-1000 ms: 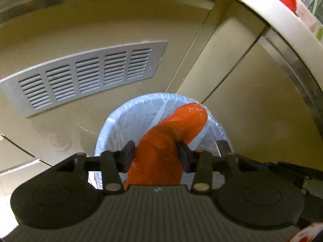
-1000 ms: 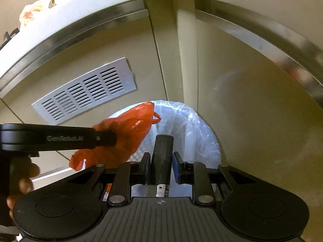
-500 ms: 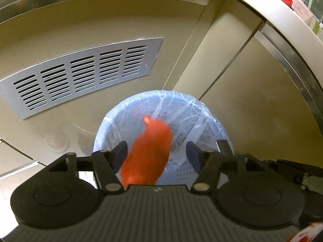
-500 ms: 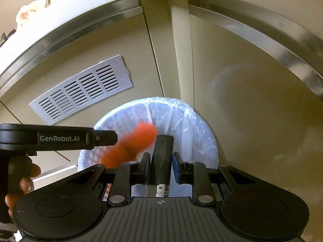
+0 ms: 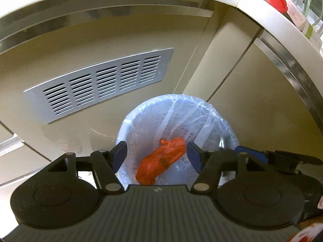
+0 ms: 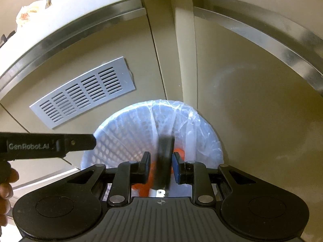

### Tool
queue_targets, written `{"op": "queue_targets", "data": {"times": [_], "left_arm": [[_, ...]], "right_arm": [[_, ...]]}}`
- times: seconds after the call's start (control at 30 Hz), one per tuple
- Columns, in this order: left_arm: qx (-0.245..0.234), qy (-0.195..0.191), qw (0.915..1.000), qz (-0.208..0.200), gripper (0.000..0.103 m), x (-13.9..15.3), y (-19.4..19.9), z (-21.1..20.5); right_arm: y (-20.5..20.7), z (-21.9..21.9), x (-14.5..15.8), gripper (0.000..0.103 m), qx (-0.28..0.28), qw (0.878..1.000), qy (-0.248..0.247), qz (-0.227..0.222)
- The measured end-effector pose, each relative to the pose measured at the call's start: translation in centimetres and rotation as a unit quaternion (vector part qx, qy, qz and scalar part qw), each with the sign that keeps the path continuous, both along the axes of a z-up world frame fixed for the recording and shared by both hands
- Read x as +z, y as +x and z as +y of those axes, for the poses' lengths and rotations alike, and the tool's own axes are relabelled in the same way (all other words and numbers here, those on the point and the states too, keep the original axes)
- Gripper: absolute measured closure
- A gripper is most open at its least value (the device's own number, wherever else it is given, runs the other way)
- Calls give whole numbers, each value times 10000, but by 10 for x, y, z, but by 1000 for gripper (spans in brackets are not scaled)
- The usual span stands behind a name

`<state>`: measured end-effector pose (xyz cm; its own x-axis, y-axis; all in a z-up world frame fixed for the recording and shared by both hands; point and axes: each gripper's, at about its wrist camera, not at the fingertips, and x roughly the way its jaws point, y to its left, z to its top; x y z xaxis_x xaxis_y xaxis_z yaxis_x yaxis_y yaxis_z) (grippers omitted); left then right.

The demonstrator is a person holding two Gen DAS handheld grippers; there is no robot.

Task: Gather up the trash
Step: 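Open the left gripper to drop the bag into the wastebasket, then raise both tools back toward the counter items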

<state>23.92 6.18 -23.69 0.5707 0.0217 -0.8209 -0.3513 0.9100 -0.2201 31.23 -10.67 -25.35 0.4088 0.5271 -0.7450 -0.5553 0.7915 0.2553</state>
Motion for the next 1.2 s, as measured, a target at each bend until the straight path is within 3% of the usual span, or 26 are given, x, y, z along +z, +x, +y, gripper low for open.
{"op": "queue_targets", "data": {"times": [0.03,0.13,0.43,0.73,1.03,1.2], "left_arm": [[20,3,10000,7,41,2,-2,0],[82,15,10000,22,41,7,-8,2],[225,118,9997,4,41,28,-32,4],[409,318,9986,-82,41,74,-60,-4],[490,619,9959,-442,41,132,-77,-11],[555,806,9925,-728,41,157,-82,-14]], "right_arm": [[0,1,0,78,22,10000,18,-3],[-4,1,4,57,86,9999,4,-85],[-19,-9,18,54,283,9994,78,186],[-32,-28,62,49,420,9977,394,353],[-42,-48,125,48,490,9950,869,68],[-39,-67,160,35,258,9932,1062,-399]]}}
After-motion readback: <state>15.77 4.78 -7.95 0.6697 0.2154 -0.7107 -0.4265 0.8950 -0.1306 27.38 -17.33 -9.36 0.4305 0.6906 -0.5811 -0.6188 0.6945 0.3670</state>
